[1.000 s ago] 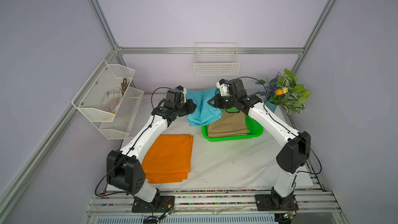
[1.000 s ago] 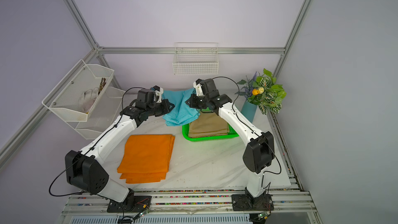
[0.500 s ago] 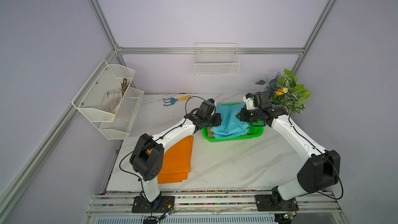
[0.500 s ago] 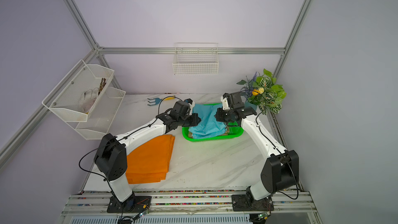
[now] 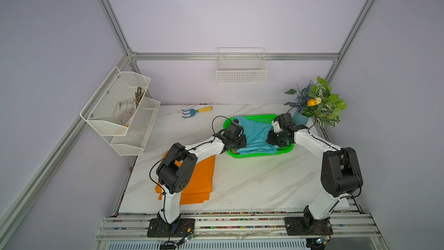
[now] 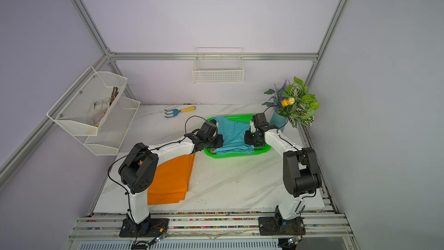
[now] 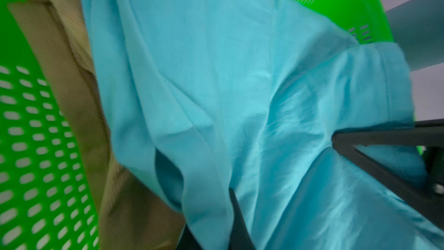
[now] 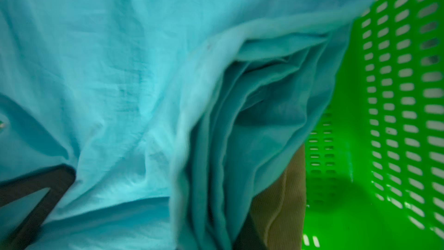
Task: Put the folded long pants in the basket
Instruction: Place the long pant in the basket, then move the long pant to the center of the board.
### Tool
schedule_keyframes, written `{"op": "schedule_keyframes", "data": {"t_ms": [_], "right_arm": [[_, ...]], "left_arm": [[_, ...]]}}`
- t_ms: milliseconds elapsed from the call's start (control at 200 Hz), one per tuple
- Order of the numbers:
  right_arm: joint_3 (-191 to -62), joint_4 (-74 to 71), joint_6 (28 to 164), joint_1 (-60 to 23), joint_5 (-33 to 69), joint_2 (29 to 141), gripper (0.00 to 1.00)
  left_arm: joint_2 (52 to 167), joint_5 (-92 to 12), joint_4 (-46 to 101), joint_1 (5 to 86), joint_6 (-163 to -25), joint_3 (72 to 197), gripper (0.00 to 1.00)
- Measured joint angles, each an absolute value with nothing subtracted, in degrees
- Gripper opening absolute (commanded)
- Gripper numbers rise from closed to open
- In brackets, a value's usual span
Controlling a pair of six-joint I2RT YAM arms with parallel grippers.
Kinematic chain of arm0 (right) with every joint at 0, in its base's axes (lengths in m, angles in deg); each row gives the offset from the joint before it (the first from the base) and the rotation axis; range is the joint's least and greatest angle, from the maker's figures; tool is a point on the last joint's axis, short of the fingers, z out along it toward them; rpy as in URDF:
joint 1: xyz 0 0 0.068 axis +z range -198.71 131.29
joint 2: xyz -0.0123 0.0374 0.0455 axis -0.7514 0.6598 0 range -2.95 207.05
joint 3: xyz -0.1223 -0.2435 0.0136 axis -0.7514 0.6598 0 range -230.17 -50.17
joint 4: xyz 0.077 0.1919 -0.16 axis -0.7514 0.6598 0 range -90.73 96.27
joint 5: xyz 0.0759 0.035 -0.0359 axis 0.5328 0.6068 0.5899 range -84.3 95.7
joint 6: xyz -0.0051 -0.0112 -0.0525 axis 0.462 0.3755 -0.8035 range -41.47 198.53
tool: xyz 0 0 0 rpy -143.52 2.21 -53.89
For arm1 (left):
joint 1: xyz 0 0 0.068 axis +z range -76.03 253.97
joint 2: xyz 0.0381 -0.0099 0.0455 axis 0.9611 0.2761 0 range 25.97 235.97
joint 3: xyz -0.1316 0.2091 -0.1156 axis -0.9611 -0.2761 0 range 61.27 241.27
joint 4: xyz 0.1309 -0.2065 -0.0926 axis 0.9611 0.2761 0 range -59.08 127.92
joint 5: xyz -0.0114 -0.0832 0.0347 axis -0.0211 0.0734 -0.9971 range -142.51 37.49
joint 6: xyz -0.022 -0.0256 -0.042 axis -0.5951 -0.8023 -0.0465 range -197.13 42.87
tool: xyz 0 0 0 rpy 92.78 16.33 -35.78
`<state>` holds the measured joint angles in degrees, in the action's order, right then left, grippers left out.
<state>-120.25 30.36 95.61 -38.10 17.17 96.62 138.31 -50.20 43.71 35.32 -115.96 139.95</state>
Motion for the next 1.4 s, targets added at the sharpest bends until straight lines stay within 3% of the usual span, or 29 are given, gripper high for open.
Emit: {"op": "schedule_keyframes", "data": {"t_ms": [375, 535, 590, 635, 715, 765, 840, 845, 970, 1220, 1400], "right_arm": [[-122.66, 28.81, 96.07, -37.73, 11.13, 101.51, 0.0], [-122.48, 28.76, 95.61, -37.45, 10.54, 100.22, 0.27], [-122.48, 28.76, 95.11, -37.53, 10.04, 99.33, 0.31], [-122.66, 28.92, 94.87, -37.8, 9.78, 98.43, 0.43], [-124.25, 29.79, 94.06, -38.63, 8.91, 97.36, 0.54], [-125.87, 30.27, 93.75, -39.06, 8.8, 96.97, 0.55], [-128.19, 30.56, 93.73, -39.33, 8.73, 95.98, 0.64], [-128.27, 30.56, 93.78, -39.33, 8.73, 95.89, 0.7], [-130.15, 30.84, 93.65, -39.26, 9.89, 92.62, 0.98], [-130.66, 30.86, 95.22, -35.65, 14.44, 85.93, 0.99], [-126.33, 26.08, 96.27, -22.41, 14.41, 79.26, 0.99]], "left_arm": [[144.17, -51.43, 49.68, 35.23, -116.98, 147.86, 0.0], [144.19, -51.49, 51.14, 35.21, -116.66, 148.88, 0.01], [144.23, -51.49, 52.35, 35.23, -116.37, 149.76, 0.16], [144.28, -51.45, 53.7, 35.28, -115.59, 150.79, 0.34], [144.49, -51.23, 57.31, 35.43, -114.45, 153.12, 0.8], [144.78, -51.19, 59.34, 35.65, -113.92, 155.0, 1.0], [145.32, -50.92, 61.5, 35.84, -113.12, 158.33, 1.0], [145.37, -50.9, 61.68, 35.89, -113.14, 158.65, 1.0], [145.32, -50.33, 63.89, 36.59, -111.65, 163.92, 1.0], [137.54, -50.75, 65.35, 41.18, -109.47, 162.83, 1.0], [122.11, -48.04, 64.63, 48.96, -109.44, 149.13, 1.0]]}}
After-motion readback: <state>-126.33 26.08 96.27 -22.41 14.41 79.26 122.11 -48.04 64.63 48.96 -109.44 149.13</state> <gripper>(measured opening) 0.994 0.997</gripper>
